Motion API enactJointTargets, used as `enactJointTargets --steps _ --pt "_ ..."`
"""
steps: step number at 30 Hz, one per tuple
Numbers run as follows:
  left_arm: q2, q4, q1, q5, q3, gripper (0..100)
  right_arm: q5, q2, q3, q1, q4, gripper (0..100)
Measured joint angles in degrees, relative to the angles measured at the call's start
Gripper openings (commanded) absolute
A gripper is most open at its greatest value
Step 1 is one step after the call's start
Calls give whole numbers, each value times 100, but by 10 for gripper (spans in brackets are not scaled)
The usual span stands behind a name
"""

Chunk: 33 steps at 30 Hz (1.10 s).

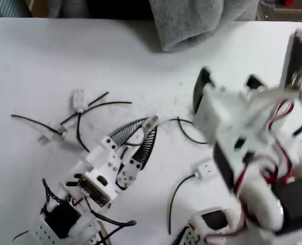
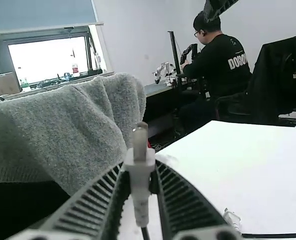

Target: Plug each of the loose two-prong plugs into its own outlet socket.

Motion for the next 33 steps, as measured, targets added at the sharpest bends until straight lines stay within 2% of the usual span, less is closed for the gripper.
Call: enactJointTargets --steps 4,8,10,17,29,33 --pt "0 -88 -88 0 0 22 0 -633 949 -985 -281 13" --pt "0 -141 -352 0 0 22 0 -1143 1785 -1908 -941 18" --pt "0 -246 -457 0 0 22 0 -1231 2215 -2119 -1178 19" --pt "0 -273 -510 0 0 22 0 -1204 3613 -2259 -2004 19" --pt "9 -273 -527 9 9 22 9 -1292 4132 -2259 -2101 19" --pt "18 -273 -536 9 44 22 264 -1345 4712 -1820 -2400 19"
